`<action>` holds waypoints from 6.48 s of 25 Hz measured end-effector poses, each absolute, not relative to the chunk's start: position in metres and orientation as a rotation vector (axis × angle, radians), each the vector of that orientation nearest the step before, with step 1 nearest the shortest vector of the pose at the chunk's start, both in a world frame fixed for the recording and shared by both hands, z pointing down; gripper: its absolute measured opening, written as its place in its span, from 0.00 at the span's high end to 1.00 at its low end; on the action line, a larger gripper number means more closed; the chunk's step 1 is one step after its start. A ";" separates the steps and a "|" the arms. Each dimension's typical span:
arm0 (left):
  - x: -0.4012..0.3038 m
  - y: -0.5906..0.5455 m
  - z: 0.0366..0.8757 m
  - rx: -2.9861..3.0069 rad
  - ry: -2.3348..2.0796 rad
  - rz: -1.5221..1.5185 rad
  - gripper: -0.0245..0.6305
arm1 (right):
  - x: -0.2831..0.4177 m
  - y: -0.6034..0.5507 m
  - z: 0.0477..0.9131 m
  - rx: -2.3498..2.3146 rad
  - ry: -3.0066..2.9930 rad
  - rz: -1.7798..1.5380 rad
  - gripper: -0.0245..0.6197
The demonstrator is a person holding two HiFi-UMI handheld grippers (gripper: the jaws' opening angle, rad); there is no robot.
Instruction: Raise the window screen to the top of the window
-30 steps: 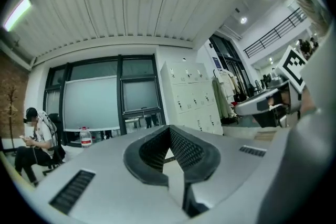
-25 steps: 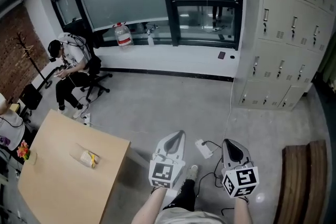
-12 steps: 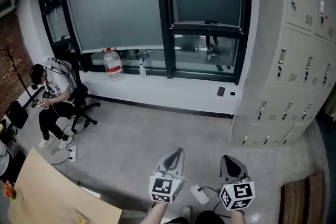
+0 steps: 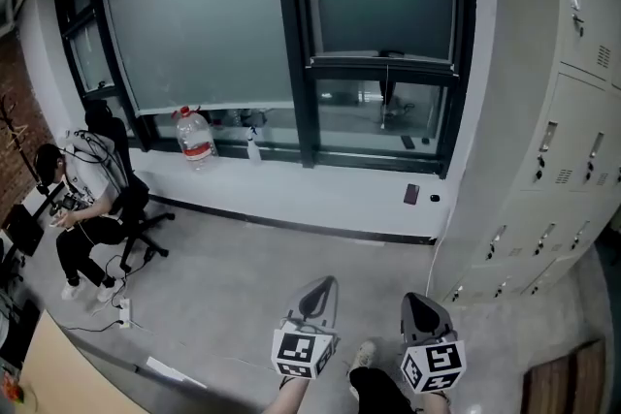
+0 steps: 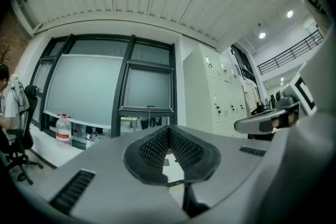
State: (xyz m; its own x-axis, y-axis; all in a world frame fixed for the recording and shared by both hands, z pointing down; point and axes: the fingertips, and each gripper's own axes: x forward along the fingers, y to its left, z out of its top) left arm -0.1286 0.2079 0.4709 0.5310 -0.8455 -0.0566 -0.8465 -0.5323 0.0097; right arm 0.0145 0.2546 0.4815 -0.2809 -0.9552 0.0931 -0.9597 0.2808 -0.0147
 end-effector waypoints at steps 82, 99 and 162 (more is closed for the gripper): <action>0.089 -0.860 0.419 -1.816 0.473 -1.494 0.93 | 0.290 -0.809 0.405 0.693 -1.525 -0.523 0.92; 0.090 -0.864 0.333 -1.898 0.439 -1.375 0.94 | 0.291 -0.812 0.319 0.749 -1.562 -0.659 0.93; 0.118 -0.787 0.381 -2.555 1.567 0.356 0.92 | 0.287 -0.738 0.366 2.016 -2.575 -0.286 0.94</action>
